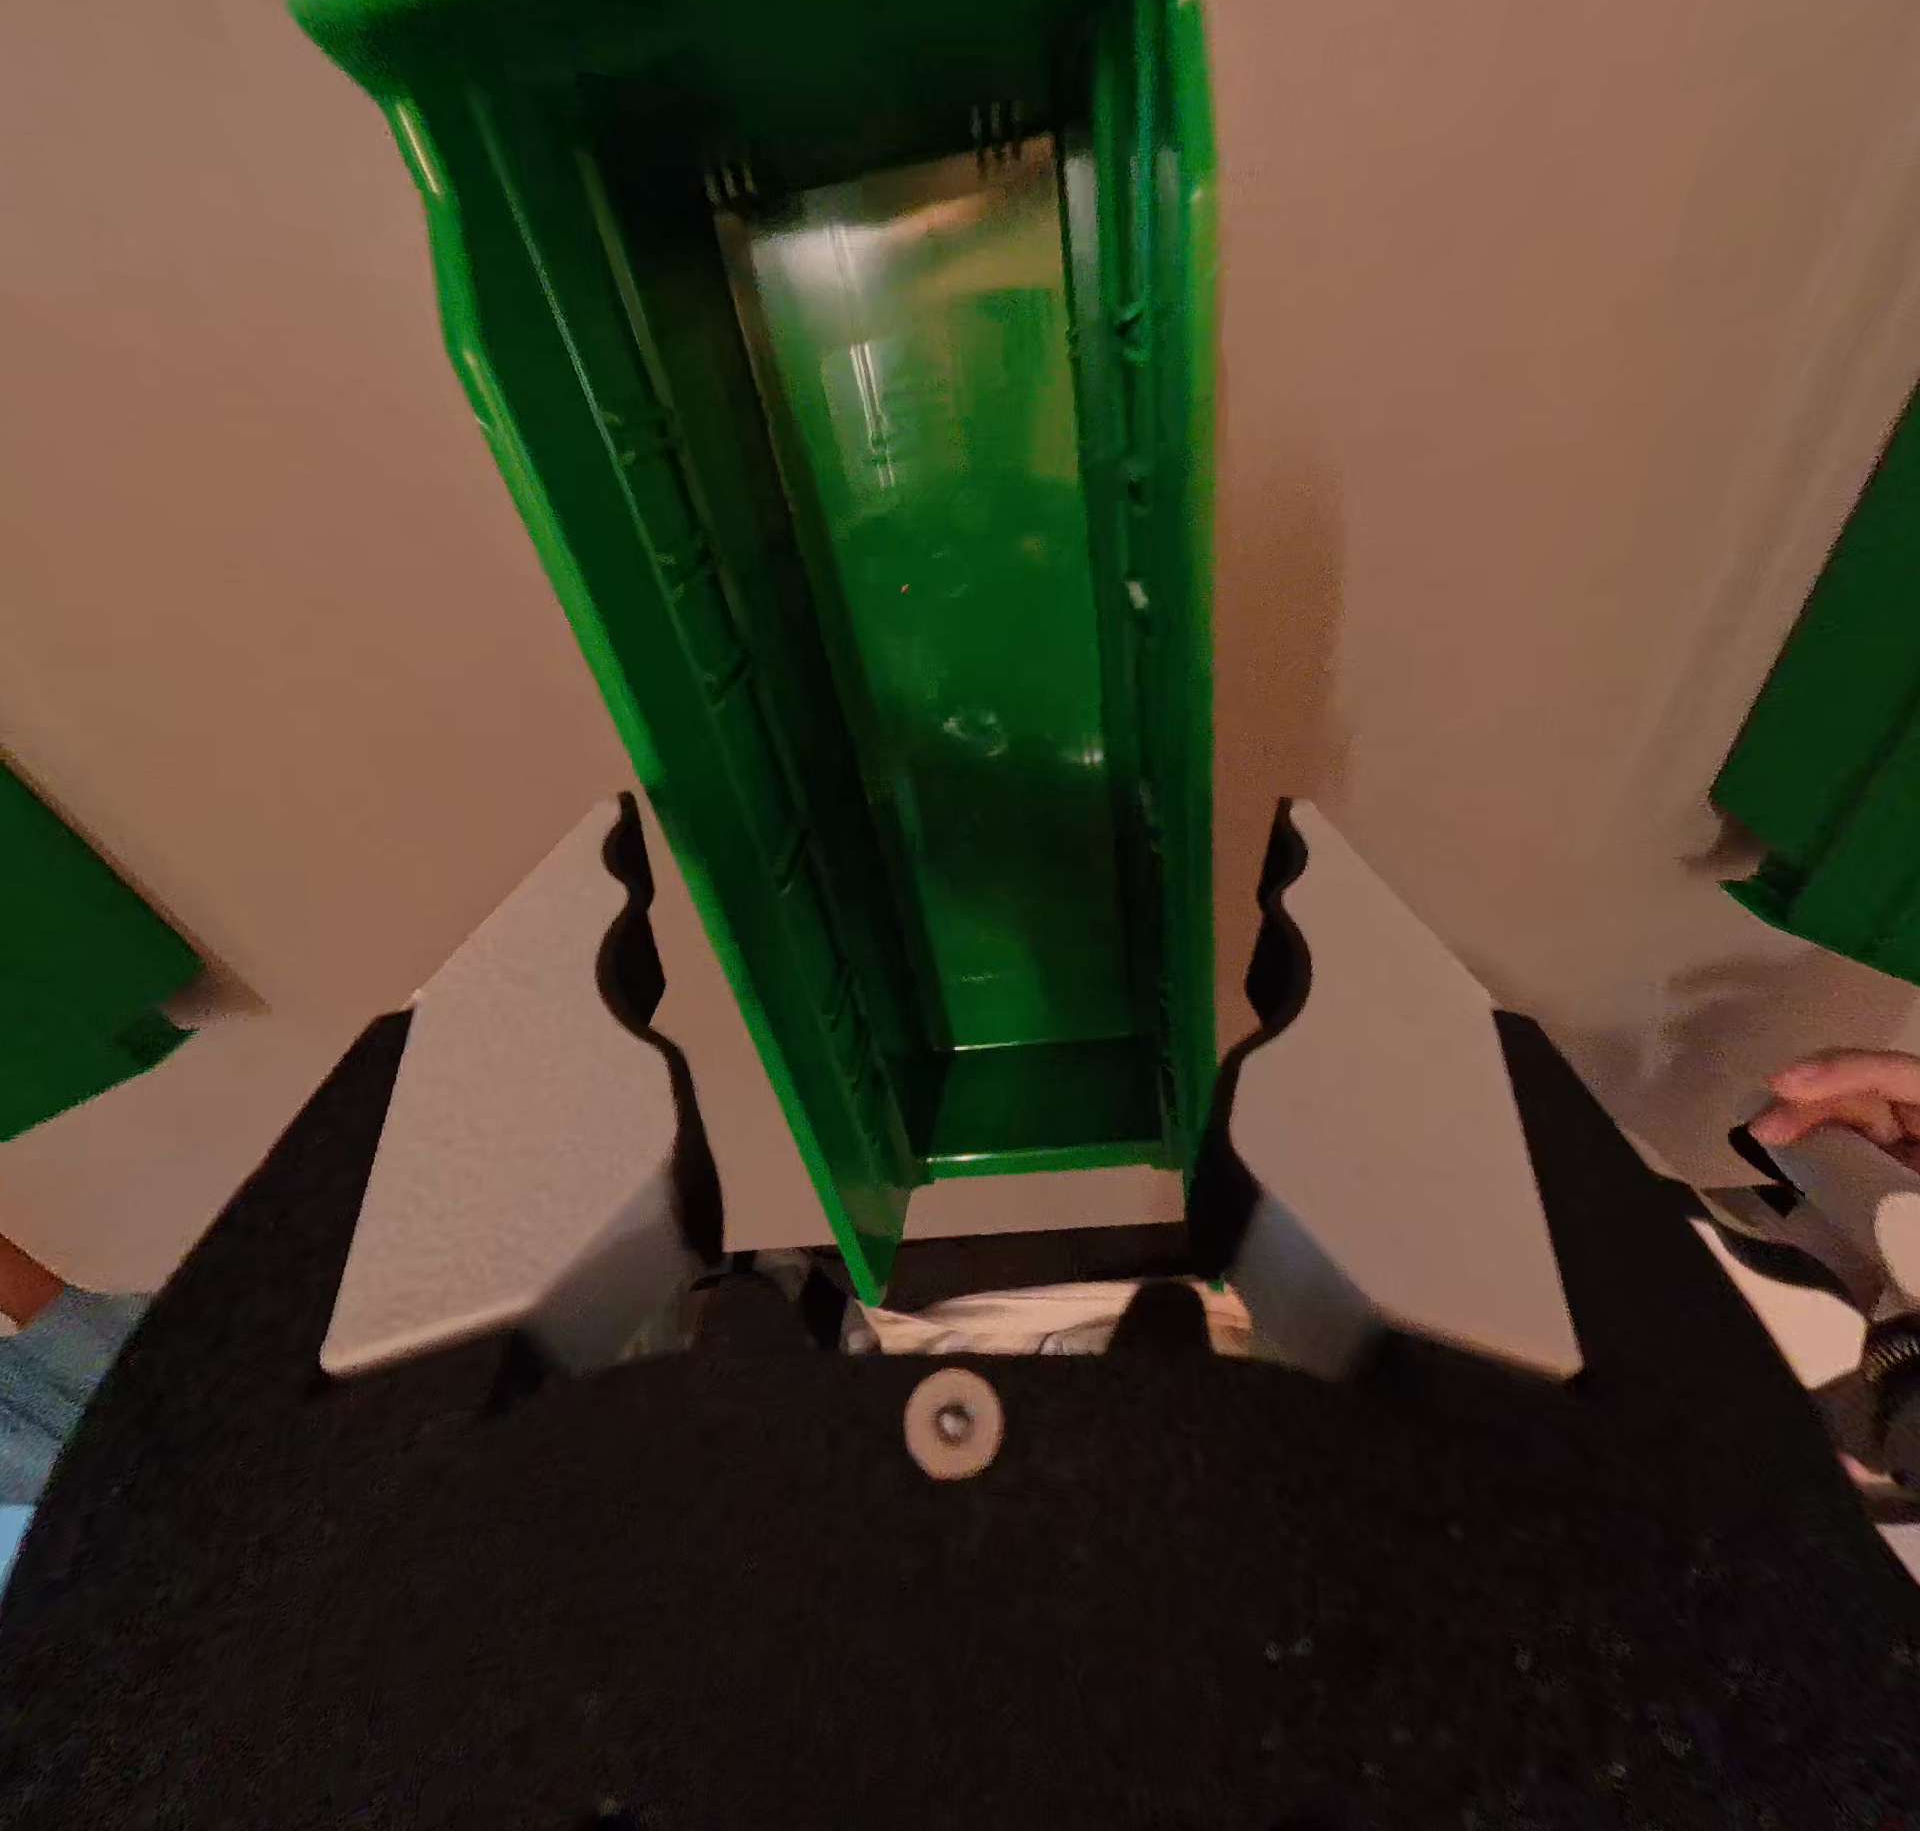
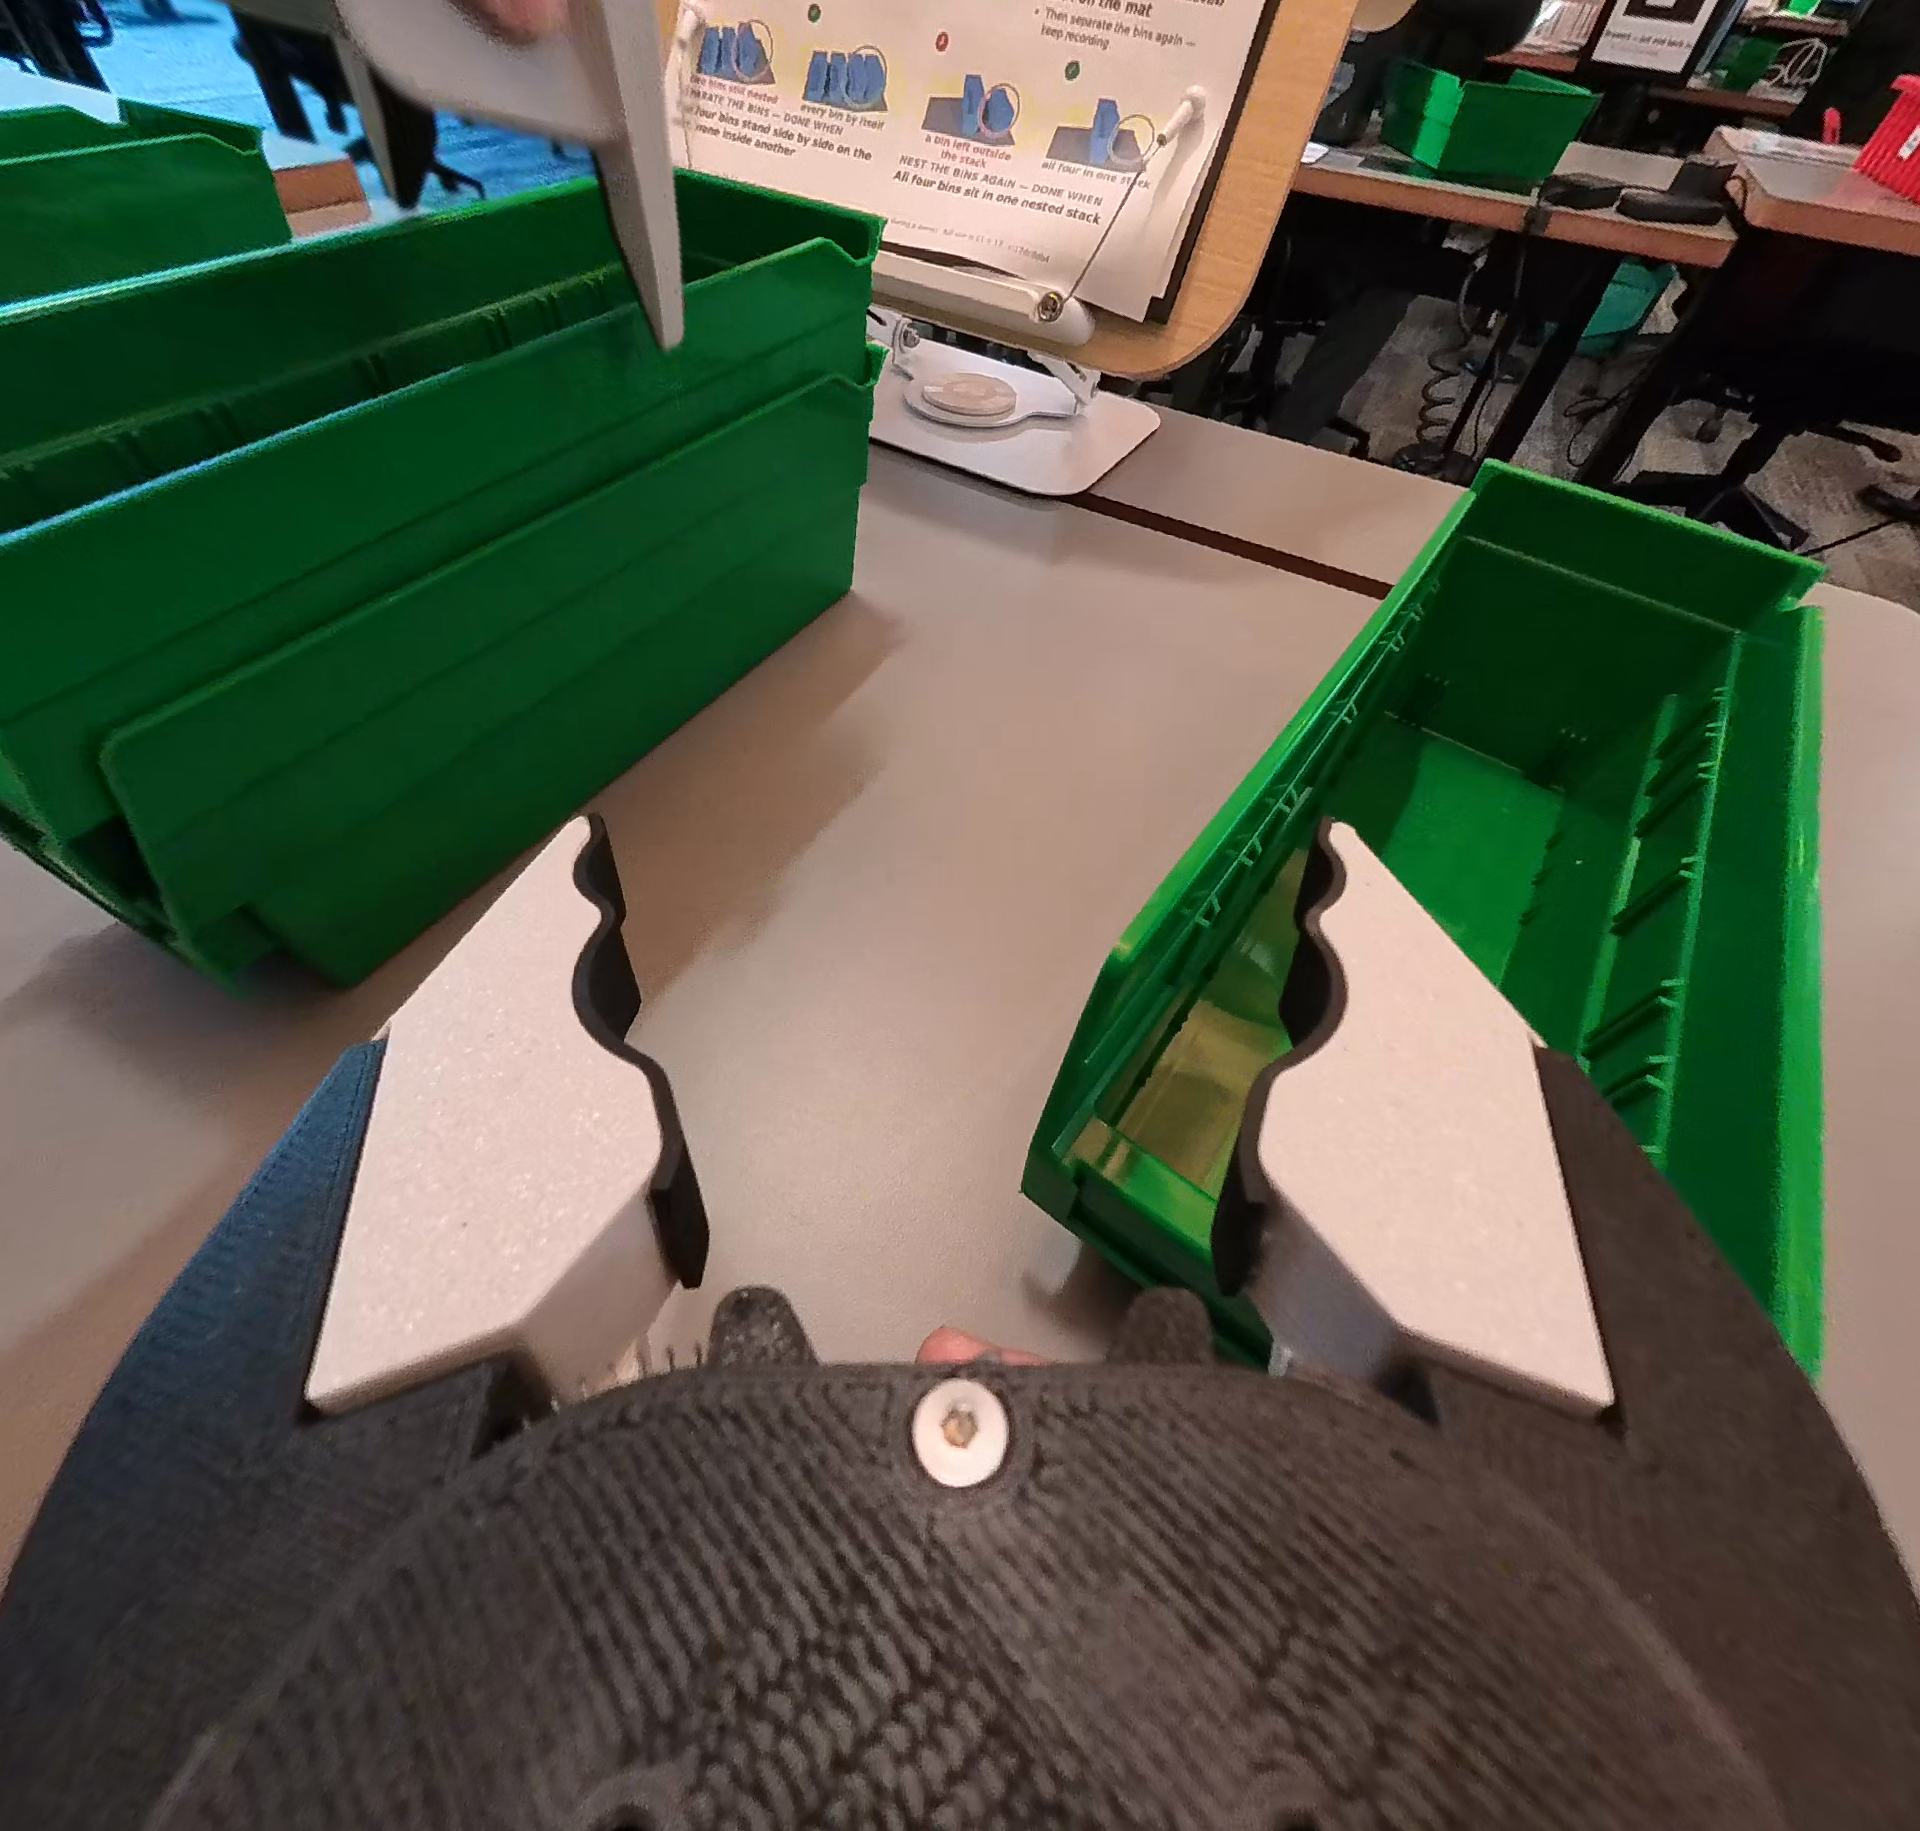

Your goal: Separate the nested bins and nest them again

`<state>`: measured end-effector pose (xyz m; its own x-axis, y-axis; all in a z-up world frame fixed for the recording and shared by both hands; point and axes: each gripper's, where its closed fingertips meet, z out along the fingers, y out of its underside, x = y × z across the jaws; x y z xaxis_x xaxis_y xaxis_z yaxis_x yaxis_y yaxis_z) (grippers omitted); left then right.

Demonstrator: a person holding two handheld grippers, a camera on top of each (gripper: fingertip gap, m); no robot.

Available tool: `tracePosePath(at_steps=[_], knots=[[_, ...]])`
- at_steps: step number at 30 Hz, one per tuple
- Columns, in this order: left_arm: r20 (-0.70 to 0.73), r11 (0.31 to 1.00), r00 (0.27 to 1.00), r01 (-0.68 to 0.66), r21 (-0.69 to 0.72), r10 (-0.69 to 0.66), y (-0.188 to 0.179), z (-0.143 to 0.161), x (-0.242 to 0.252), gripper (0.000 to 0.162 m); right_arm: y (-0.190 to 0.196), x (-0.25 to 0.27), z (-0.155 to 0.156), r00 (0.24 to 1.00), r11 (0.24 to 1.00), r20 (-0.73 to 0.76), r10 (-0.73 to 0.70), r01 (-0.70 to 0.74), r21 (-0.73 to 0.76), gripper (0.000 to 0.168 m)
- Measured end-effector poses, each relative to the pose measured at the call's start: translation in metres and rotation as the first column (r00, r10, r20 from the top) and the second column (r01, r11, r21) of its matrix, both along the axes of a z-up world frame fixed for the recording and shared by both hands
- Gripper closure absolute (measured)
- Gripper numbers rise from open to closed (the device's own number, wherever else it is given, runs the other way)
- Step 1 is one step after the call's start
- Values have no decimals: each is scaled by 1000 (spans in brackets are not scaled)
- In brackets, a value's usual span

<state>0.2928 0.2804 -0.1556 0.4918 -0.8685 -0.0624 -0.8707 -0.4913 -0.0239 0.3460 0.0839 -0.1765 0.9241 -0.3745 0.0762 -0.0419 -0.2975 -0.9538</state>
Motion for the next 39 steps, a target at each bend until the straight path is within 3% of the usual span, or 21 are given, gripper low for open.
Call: tracePosePath(at_steps=[8, 19, 32, 39], knots=[[99, 999, 995, 28, 46, -33, 13, 47, 14, 47, 2, -2, -2, 1000, 1000, 6, 1, -1, -15, 41], [186, 997, 981, -57, 47, 48, 63, 74, -16, 49, 2, -2, -3, 1000, 1000, 6, 1, -1, -20, 41], [171, 974, 961, -226, 33, 218, 167, 90, -124, 55, -2, 4, -9, 1000, 999, -6, -19, 19, -44, 42], [177, 936, 925, -349, 41, 337, 233, 77, -198, 57, -5, 7, -9, 1000, 999, -5, -29, 29, -46, 43]])
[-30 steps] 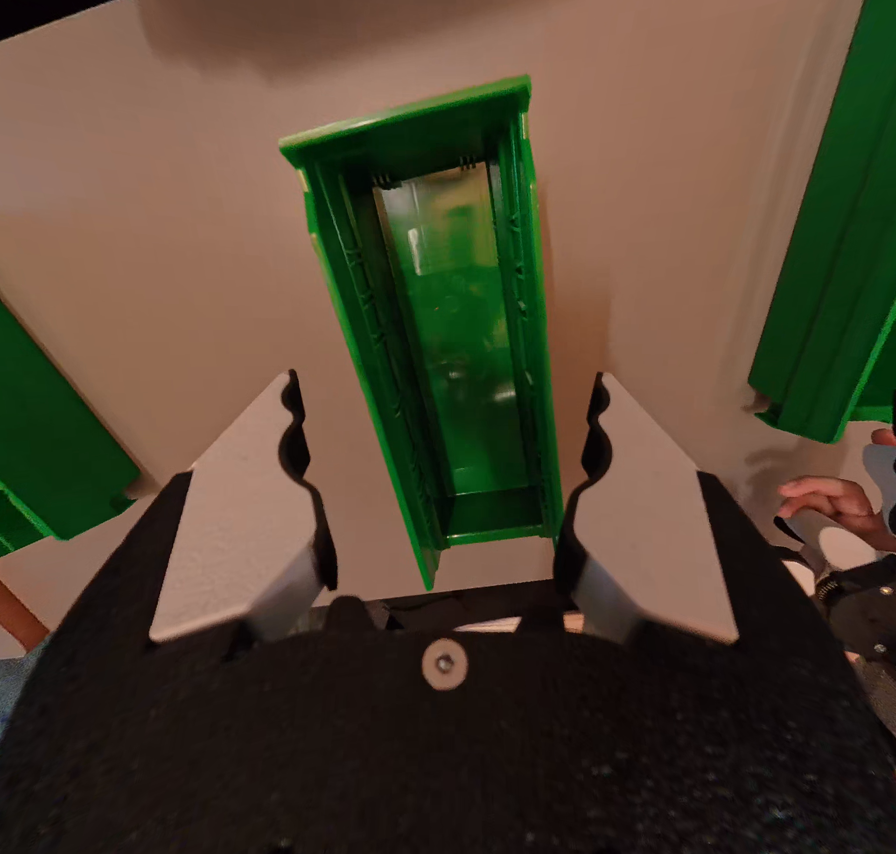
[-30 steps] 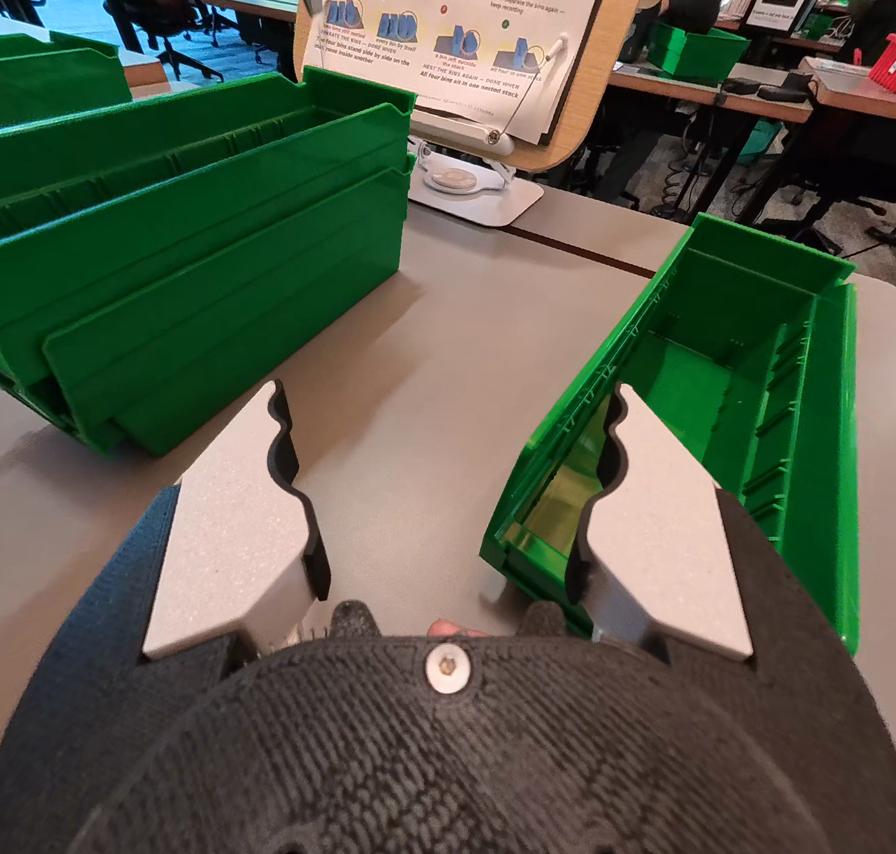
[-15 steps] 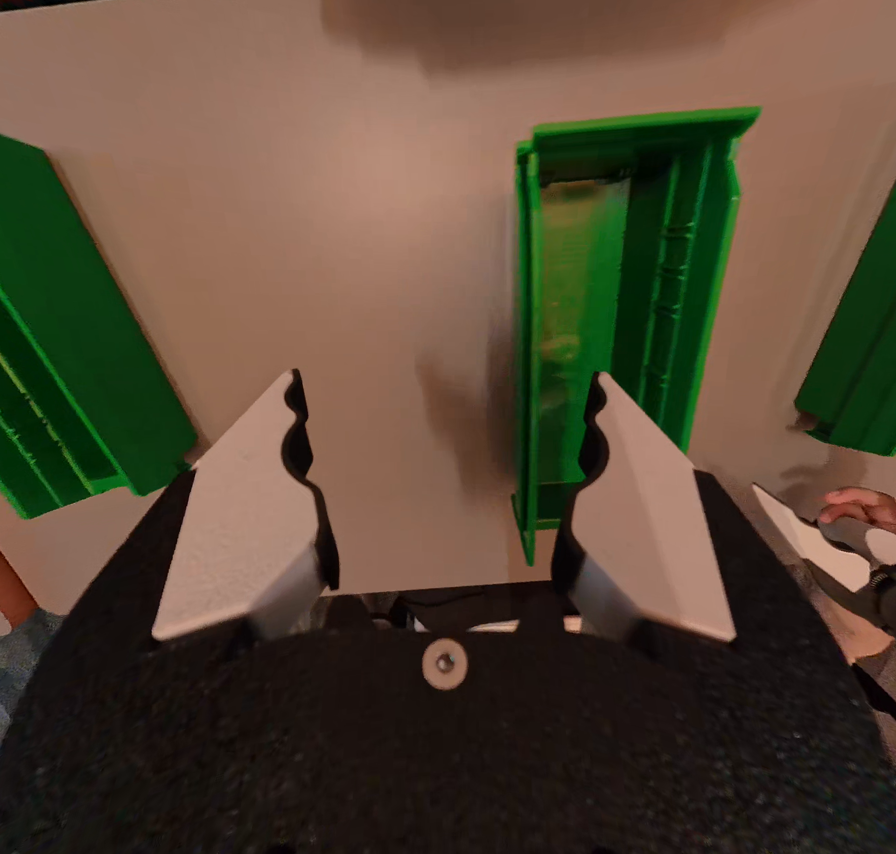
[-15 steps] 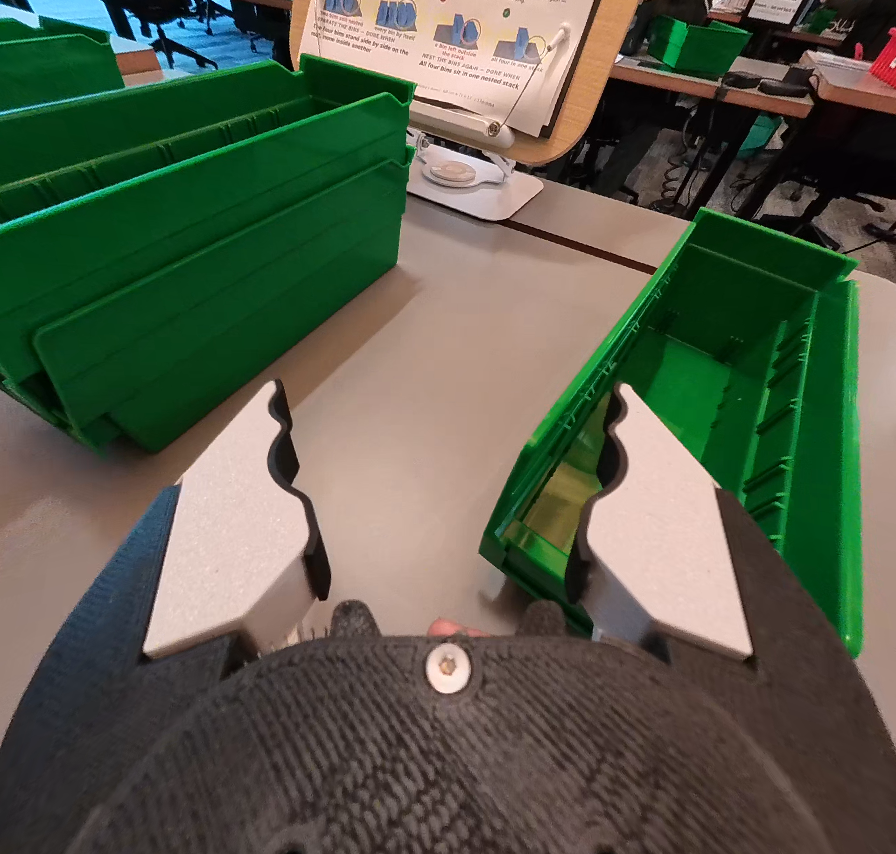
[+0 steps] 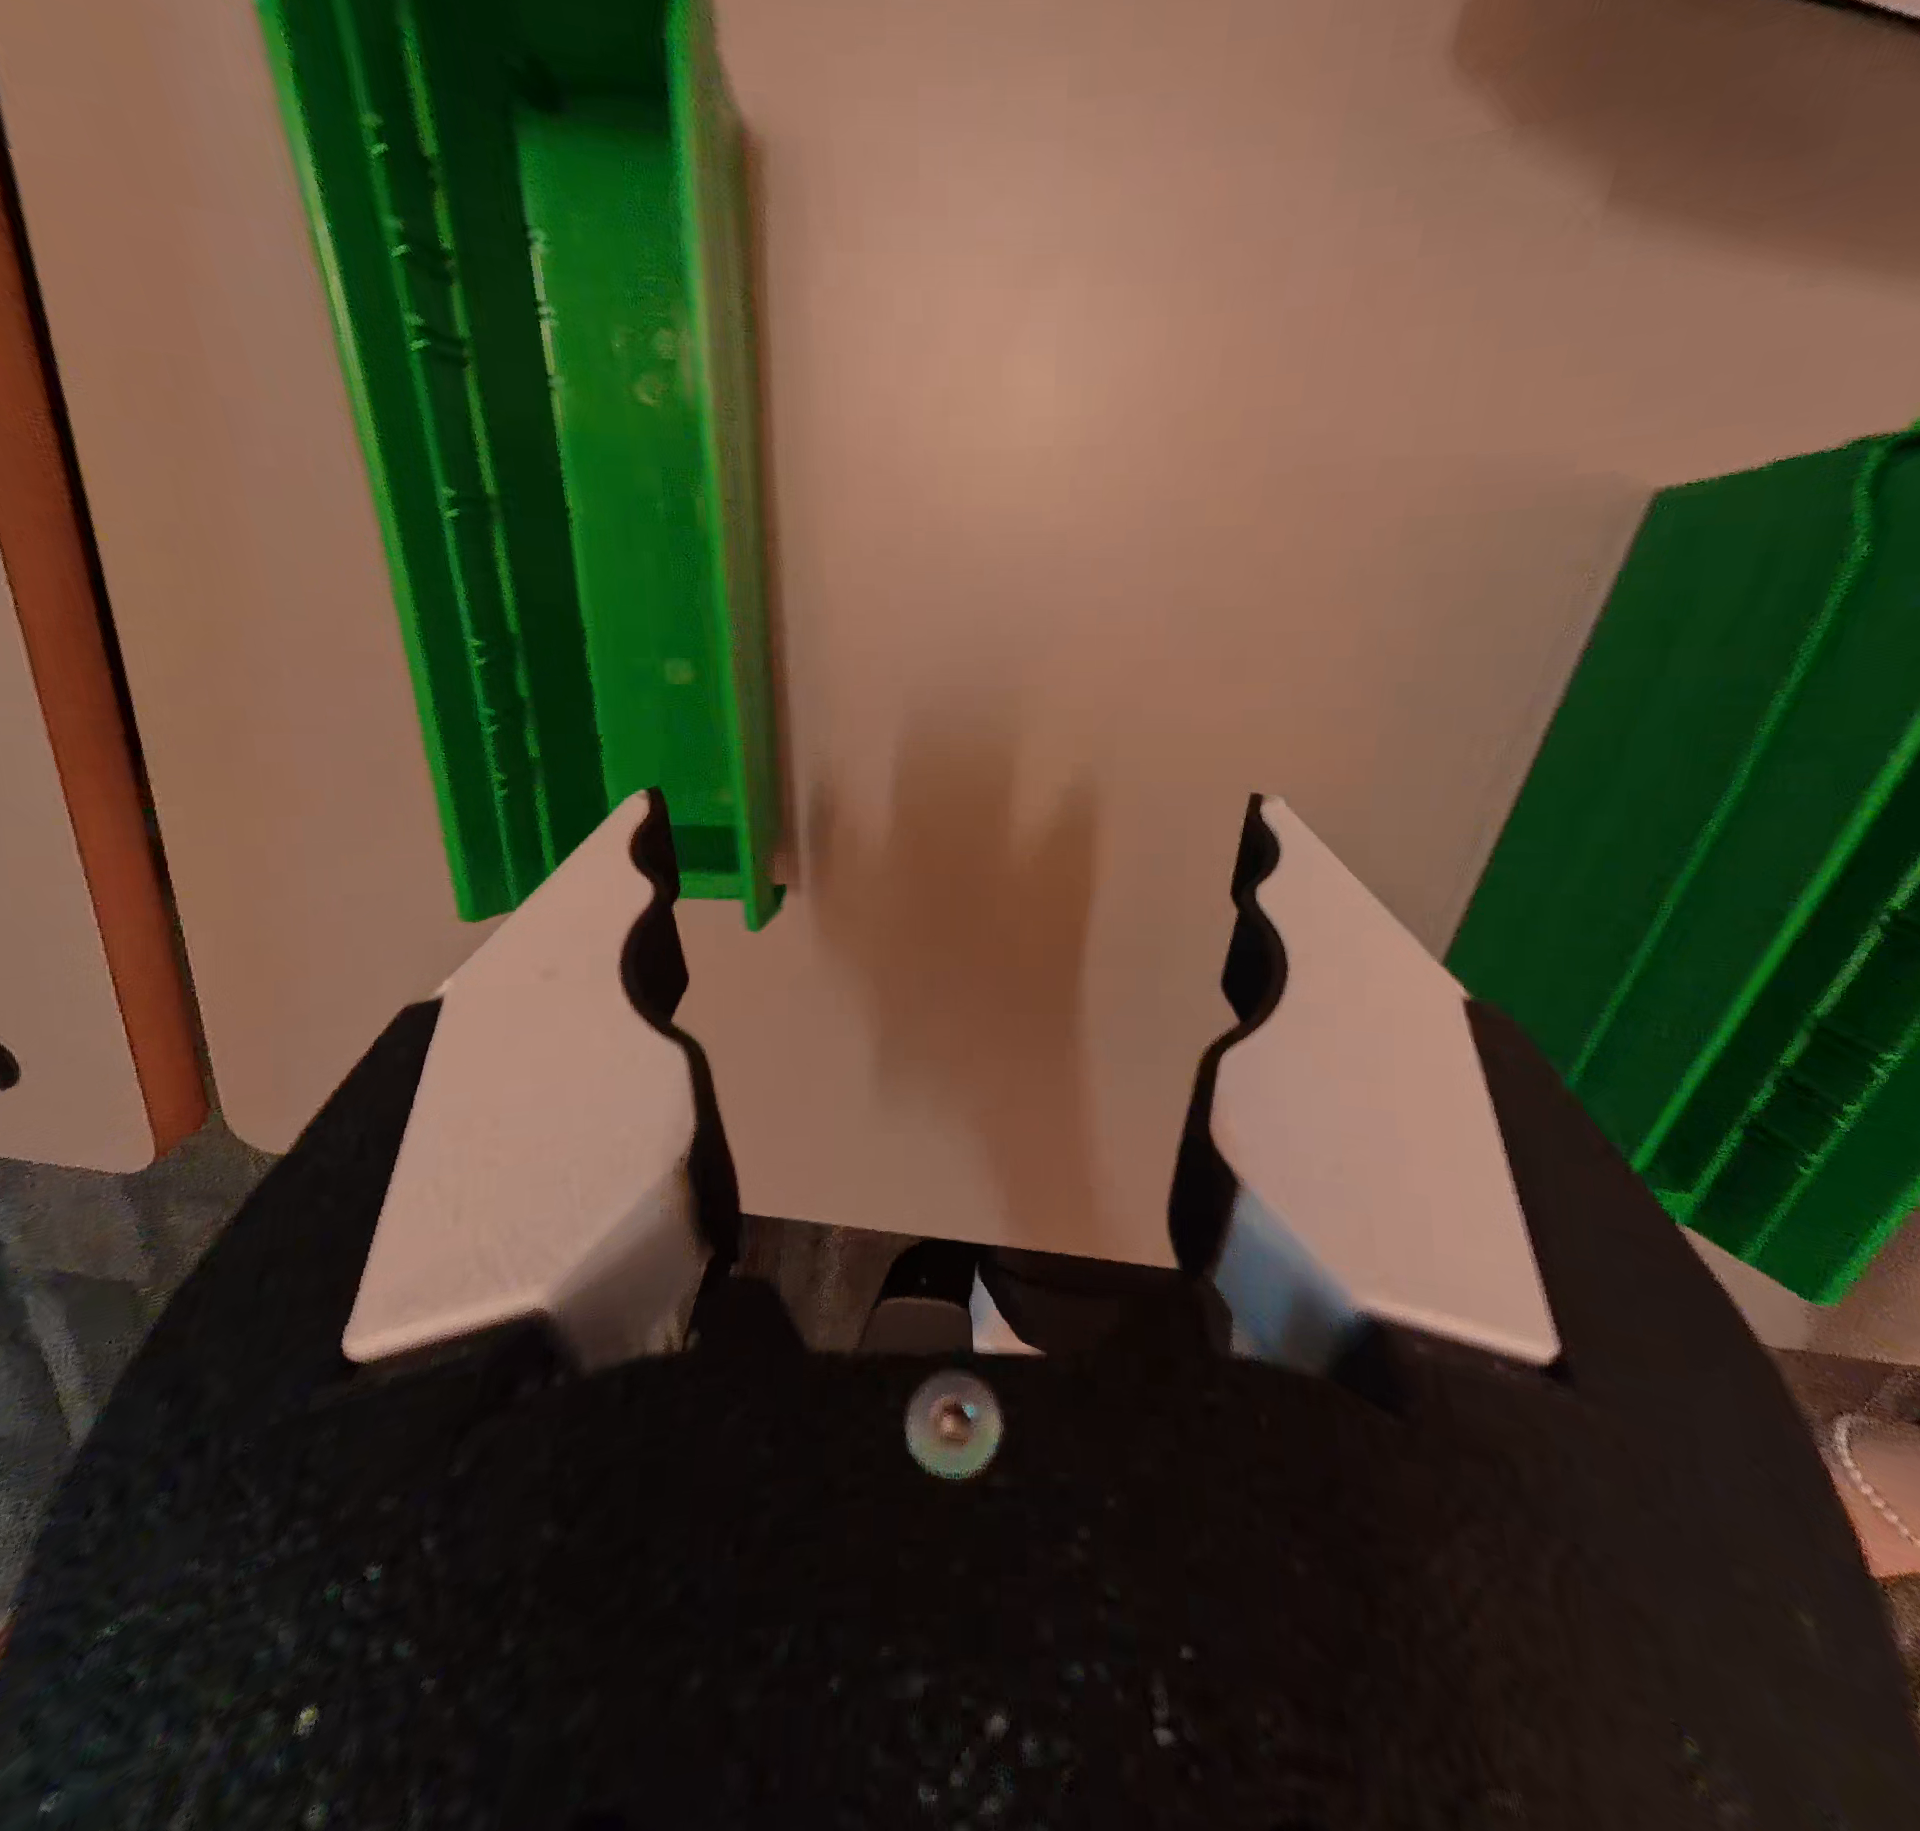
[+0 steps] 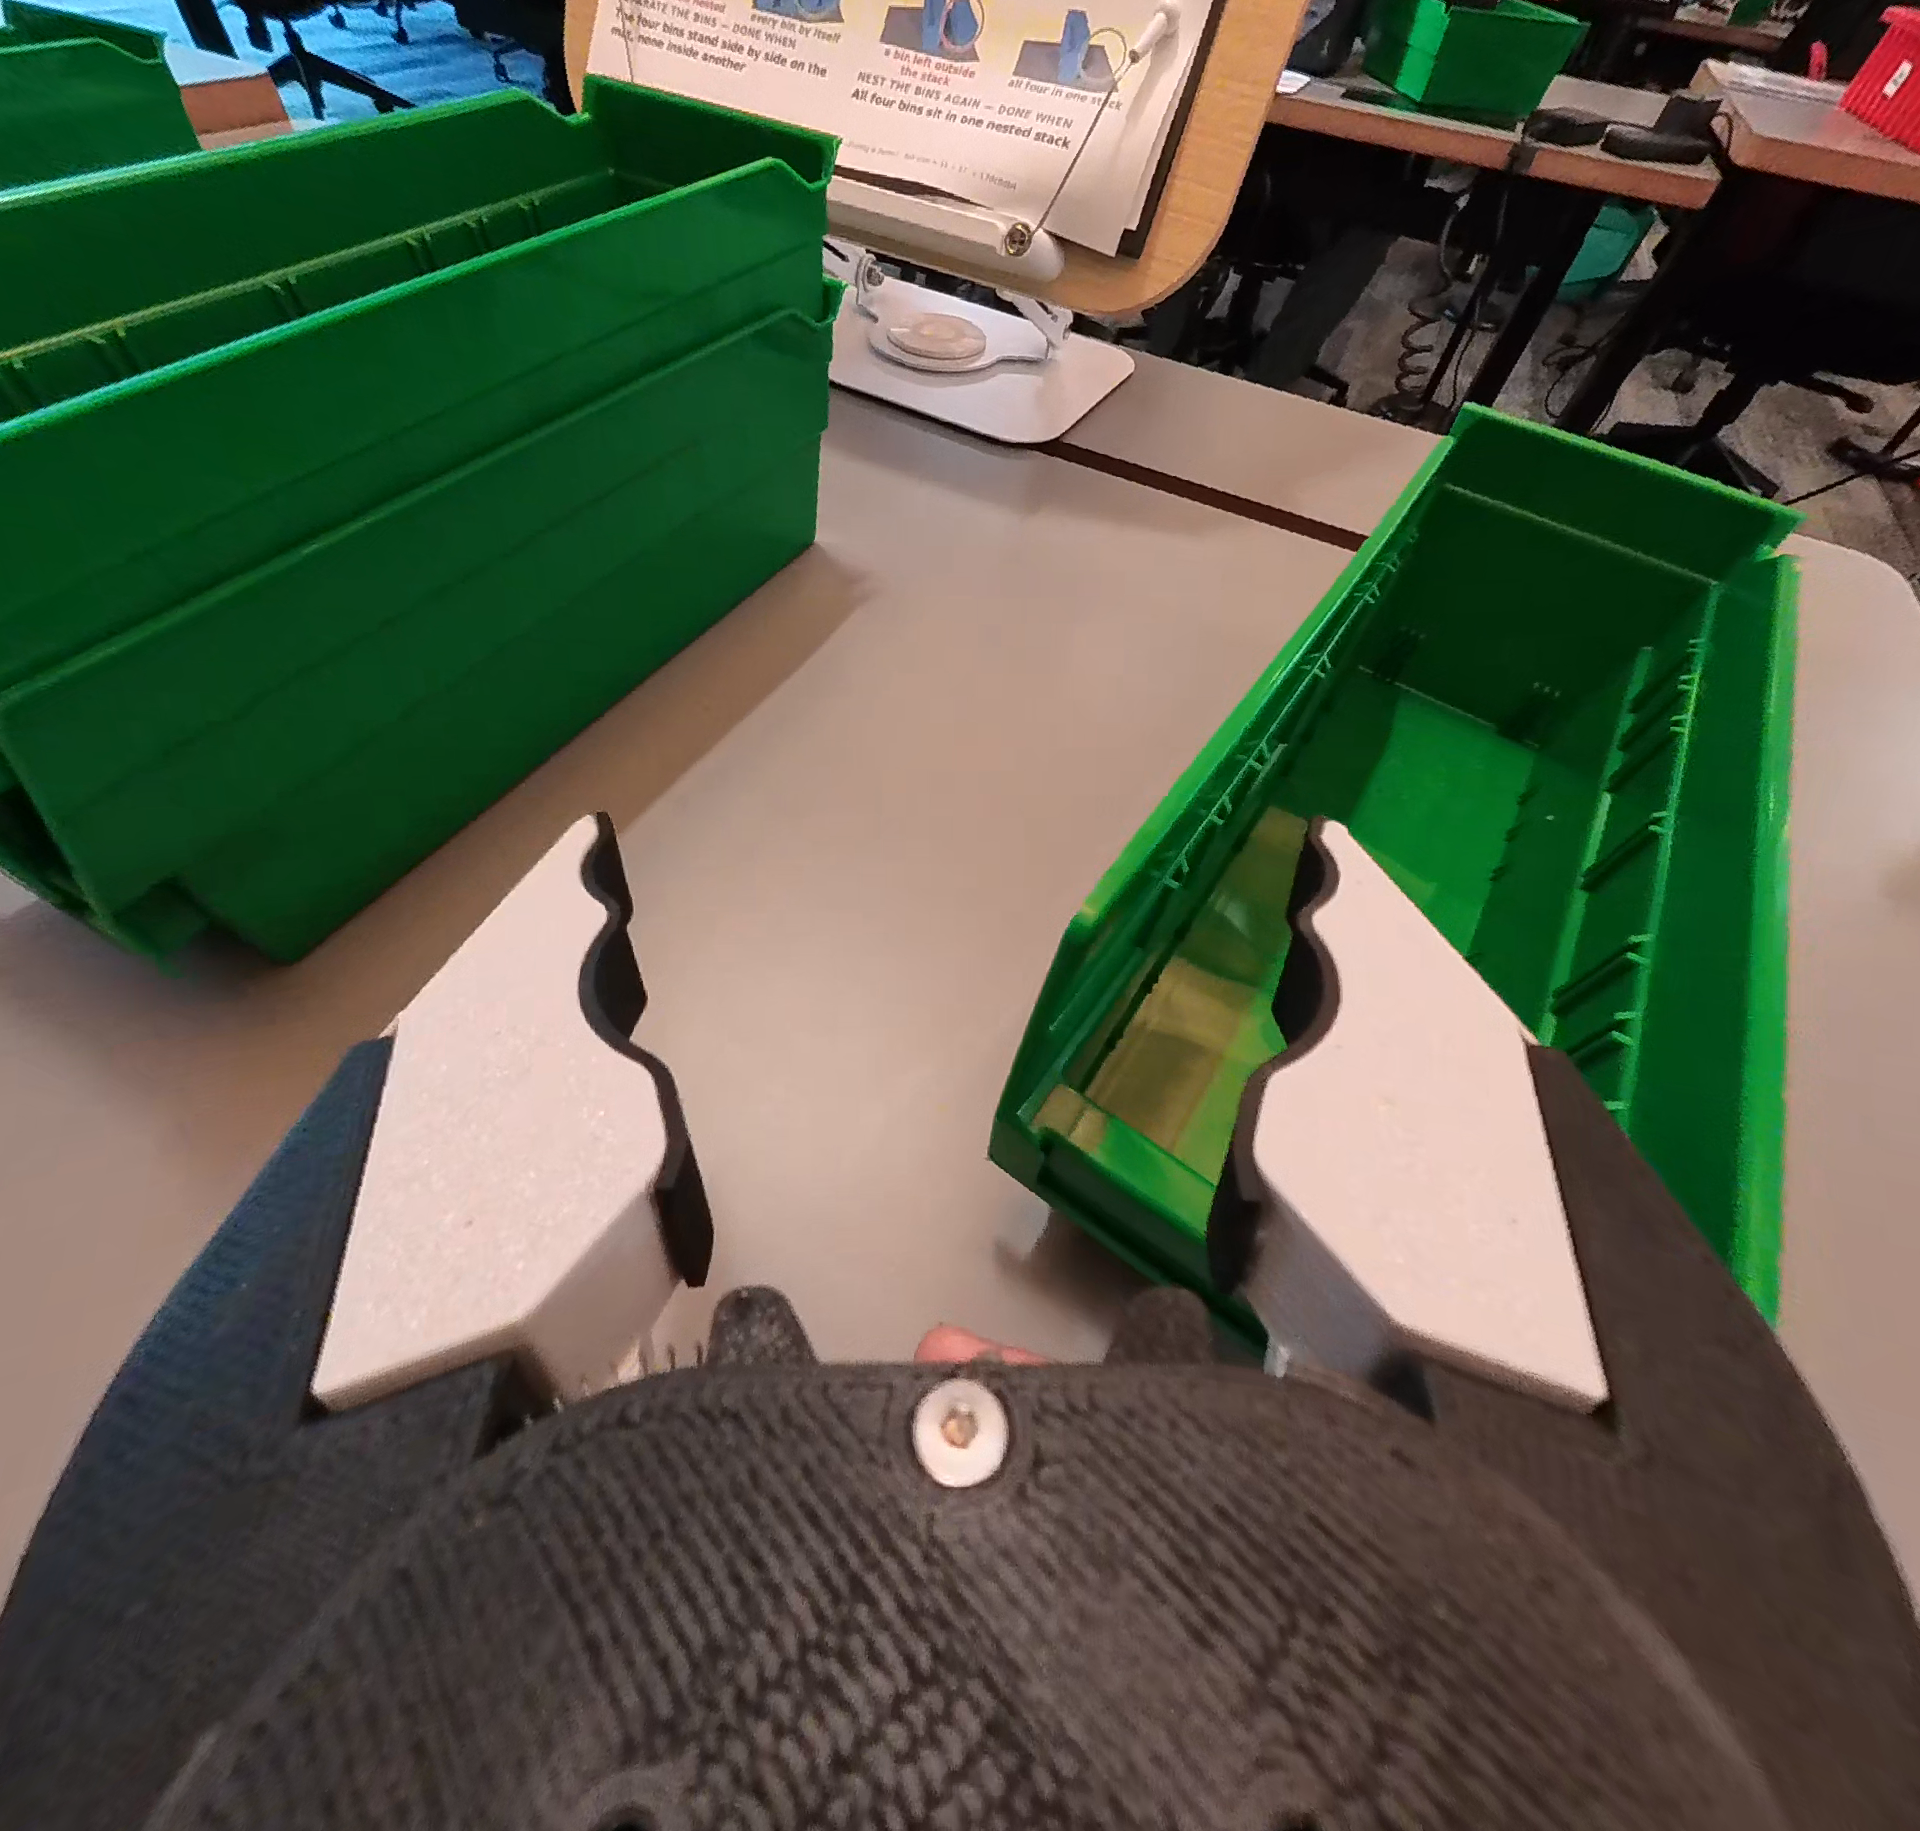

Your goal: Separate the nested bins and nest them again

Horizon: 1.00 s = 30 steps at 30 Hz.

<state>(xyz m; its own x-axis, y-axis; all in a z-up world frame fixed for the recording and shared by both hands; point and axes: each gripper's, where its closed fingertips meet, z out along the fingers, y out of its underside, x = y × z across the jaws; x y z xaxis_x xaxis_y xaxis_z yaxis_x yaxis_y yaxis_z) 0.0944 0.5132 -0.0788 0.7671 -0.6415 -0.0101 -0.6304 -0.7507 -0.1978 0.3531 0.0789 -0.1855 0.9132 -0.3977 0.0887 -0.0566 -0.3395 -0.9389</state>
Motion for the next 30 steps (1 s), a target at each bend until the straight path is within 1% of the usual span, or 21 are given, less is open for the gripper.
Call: tracePosePath(at_steps=[4, 9, 12, 15, 19, 21, 26, 30], knots=[[14, 998, 999, -33, 56, 32, 37, -13, -34, 59, -3, 2, 1, 1000, 1000, 5, -8, 8, -1, 44], [-37, 990, 999, 17, 140, -12, 72, -30, -65, 62, -6, 6, 2, 1000, 1000, 5, -22, 22, 3, 44], [-38, 992, 997, 66, 107, -62, 77, -49, -67, 61, -6, 8, -2, 1000, 1000, -2, -24, 24, -7, 44], [-63, 986, 991, 127, 105, -121, 84, -69, -66, 61, -4, 7, -7, 1000, 1000, -5, -20, 20, -24, 44], [-151, 971, 970, 209, 113, -191, 95, -90, -66, 59, -1, 7, -12, 1000, 999, 2, -19, 19, -47, 44], [-184, 964, 960, 236, 122, -211, 101, -98, -67, 57, -1, 6, -14, 1000, 998, 2, -17, 17, -55, 44], [-124, 969, 971, 220, 114, -206, 112, -112, -57, 52, 2, 6, -19, 1000, 998, -6, -16, 15, -66, 44], [-132, 977, 977, 183, 108, -168, 124, -122, -65, 32, 2, 6, -25, 1000, 996, -13, -15, 14, -84, 44]])
